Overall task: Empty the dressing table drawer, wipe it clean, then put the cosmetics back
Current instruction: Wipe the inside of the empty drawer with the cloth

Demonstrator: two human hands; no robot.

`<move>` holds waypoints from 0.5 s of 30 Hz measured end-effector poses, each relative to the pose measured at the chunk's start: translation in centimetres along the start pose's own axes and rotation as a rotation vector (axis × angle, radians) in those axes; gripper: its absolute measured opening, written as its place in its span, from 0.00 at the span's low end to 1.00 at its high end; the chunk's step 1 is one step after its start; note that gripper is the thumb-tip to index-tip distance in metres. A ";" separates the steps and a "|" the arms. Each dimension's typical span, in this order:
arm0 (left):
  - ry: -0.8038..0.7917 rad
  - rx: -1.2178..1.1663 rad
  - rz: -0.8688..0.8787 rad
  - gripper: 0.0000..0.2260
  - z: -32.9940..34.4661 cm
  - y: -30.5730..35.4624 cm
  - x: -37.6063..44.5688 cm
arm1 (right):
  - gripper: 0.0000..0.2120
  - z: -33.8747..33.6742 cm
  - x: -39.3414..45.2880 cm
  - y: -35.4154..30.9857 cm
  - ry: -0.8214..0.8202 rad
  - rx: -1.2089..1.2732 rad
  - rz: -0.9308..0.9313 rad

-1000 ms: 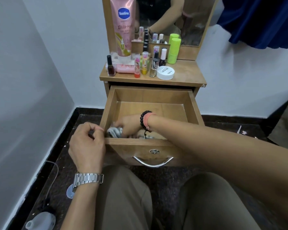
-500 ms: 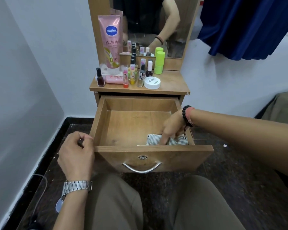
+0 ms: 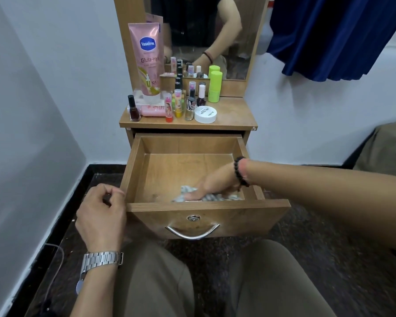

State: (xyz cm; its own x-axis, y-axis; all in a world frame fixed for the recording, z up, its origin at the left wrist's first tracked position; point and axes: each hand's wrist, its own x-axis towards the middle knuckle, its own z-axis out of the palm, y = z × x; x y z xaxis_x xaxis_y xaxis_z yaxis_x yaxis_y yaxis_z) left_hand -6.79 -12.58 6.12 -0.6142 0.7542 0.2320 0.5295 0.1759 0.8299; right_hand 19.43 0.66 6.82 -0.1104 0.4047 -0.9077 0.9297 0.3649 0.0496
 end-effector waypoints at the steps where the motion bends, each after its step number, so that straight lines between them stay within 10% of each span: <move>1: 0.000 -0.002 -0.005 0.07 0.0 0.1 0.0 | 0.14 -0.2 -3.7 -1.8 0.106 0.134 -0.002; 3: 0.001 -0.006 -0.010 0.07 0.0 0.2 -0.1 | 0.17 0.2 -9.9 -2.8 0.028 0.384 -0.184; 10: -0.008 -0.005 -0.011 0.07 0.0 0.4 0.0 | 0.13 -2.1 -7.8 -2.1 1.145 -0.476 -0.055; 15: -0.013 -0.002 -0.011 0.07 -0.2 0.2 0.0 | 0.26 -0.1 -4.5 -1.2 0.674 -0.182 -0.137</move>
State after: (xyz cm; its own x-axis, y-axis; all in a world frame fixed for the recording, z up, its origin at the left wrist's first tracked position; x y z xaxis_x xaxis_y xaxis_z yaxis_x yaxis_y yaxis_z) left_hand -6.74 -12.69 6.41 -0.6121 0.7606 0.2165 0.5220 0.1829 0.8331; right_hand 18.76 -1.49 10.85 -0.4700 0.7545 -0.4581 0.8251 0.5599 0.0756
